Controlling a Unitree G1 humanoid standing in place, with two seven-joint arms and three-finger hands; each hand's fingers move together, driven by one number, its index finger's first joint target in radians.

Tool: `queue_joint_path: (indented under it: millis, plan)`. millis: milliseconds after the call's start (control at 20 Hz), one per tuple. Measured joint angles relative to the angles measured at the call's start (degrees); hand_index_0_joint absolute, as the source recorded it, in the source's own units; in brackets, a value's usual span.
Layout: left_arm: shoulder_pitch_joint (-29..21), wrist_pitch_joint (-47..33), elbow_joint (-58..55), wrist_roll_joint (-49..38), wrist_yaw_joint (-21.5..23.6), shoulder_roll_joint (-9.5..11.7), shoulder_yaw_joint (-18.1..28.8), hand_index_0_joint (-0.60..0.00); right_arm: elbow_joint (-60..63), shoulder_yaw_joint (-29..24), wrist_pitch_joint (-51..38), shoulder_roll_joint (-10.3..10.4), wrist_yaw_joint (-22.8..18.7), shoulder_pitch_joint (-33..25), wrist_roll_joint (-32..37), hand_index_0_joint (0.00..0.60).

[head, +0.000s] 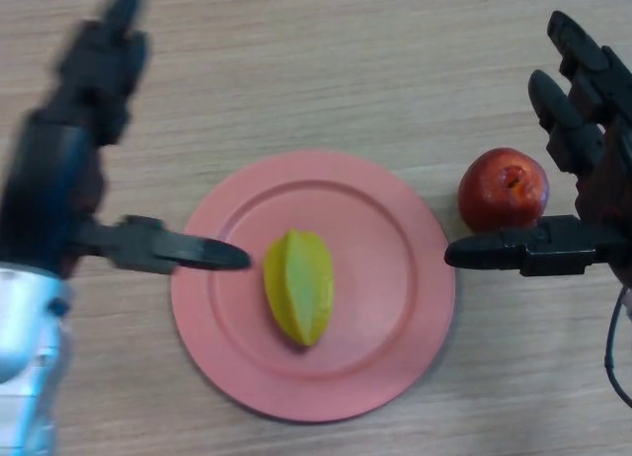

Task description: Pick up the yellow starfruit and place it on the plate

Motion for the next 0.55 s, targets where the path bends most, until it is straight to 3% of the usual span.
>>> queue_joint_path:
  millis: [150, 300, 550]
  plan:
    - [0.3, 0.4, 0.1, -0.2, 3.7, 1.3, 2.1, 0.000, 0.5, 0.1, 0.0, 0.1, 0.0, -0.4, 0.0, 0.000]
    - [2.3, 0.4, 2.4, 0.1, 3.4, 0.4, 1.6, 0.000, 1.4, 0.2, 0.0, 0.1, 0.0, -0.6, 0.0, 0.000]
    - [1.1, 0.4, 2.4, 4.4, 3.5, 0.6, 1.5, 0.000, 2.8, 0.3, 0.0, 0.1, 0.6, -0.5, 0.0, 0.000]
